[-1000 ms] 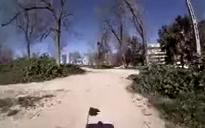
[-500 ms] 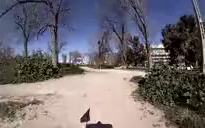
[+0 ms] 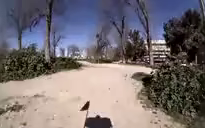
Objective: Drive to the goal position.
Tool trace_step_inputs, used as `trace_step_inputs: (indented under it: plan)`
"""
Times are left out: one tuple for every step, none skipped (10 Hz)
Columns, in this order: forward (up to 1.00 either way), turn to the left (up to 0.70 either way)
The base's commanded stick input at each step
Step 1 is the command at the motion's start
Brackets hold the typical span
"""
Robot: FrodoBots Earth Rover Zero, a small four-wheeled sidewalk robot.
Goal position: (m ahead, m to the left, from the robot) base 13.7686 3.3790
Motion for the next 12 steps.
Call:
trace_step_inputs:
  plan:
    - [1.00, 0.00]
    - [1.00, 0.00]
    - [1.00, 0.00]
    - [1.00, 0.00]
    - [1.00, 0.00]
    - [1.00, 0.00]
    - [1.00, 0.00]
    - [1.00, 0.00]
    - [1.00, 0.00]
    - [1.00, 0.00]
    - [1.00, -0.02]
    - [1.00, -0.13]
